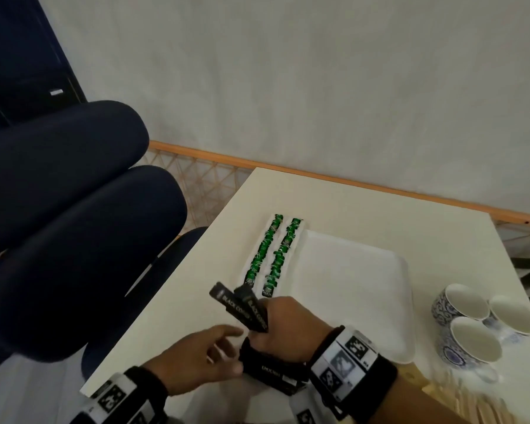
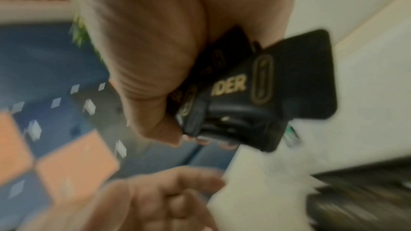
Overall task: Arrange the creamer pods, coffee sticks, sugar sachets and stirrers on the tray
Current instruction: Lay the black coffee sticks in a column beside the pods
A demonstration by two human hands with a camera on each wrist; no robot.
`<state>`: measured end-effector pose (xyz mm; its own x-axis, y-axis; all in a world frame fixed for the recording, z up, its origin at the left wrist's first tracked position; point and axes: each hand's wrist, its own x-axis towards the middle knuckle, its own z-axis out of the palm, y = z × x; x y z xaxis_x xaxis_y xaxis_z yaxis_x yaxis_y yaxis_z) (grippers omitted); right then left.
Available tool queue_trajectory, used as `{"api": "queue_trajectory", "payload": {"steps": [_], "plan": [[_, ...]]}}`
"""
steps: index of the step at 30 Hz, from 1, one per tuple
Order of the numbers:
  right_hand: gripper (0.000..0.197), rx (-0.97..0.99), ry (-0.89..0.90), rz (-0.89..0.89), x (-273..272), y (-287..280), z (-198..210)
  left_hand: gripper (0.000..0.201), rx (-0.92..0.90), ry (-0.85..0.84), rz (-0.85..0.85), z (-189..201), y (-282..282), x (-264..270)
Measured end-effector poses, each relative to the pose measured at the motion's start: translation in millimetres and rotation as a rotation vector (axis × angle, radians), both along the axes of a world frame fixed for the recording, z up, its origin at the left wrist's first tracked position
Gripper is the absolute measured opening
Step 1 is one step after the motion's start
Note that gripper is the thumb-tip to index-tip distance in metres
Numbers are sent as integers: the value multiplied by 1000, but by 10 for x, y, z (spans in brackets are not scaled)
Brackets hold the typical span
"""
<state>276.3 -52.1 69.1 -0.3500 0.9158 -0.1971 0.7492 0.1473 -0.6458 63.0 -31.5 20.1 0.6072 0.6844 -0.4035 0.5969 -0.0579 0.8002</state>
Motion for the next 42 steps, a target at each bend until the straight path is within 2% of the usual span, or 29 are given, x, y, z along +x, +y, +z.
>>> {"api": "queue_trajectory", "payload": {"steps": [2, 4, 6, 8, 10, 11, 14, 18, 23, 28, 31, 33, 36, 39, 42], "plan": [[13, -24, 158, -14, 5, 153, 143, 88, -159, -254, 53, 148, 149, 170], [5, -28, 203, 9, -6, 291, 225, 95, -374, -529, 134, 275, 272, 365], [15, -28, 260, 24, 8, 410, 251, 90, -621, -766, 261, 381, 381, 543], [34, -38, 330, -1, 47, 496, 270, 73, -757, -880, 359, 468, 474, 678], [31, -44, 331, -40, 94, 569, 229, 46, -772, -848, 418, 520, 560, 804], [27, -48, 320, -53, 115, 604, 203, 40, -784, -823, 443, 524, 600, 855], [39, 17, 237, -103, 205, 716, 62, 37, -835, -785, 534, 485, 700, 994], [40, 141, 234, -258, 343, 796, -58, 31, -893, -800, 636, 412, 839, 1140], [20, 30, 197, -284, 566, 905, -134, 36, -969, -755, 660, 238, 1007, 1257], [21, -26, 144, -344, 756, 980, -231, 39, -976, -683, 628, 119, 1068, 1286], [22, -40, 199, -470, 910, 1090, -322, 26, -998, -662, 673, 77, 1152, 1295], [24, -4, 66, -579, 1098, 1219, -473, 19, -1033, -665, 719, 60, 1191, 1289], [19, -74, -153, -702, 1425, 1406, -777, 21, -1094, -683, 781, 26, 1229, 1264], [13, -155, -176, -829, 1623, 1572, -977, 24, -1158, -726, 816, 1, 1285, 1259], [15, -117, -248, -857, 1686, 1741, -1042, 24, -1151, -734, 829, -5, 1343, 1272]]}}
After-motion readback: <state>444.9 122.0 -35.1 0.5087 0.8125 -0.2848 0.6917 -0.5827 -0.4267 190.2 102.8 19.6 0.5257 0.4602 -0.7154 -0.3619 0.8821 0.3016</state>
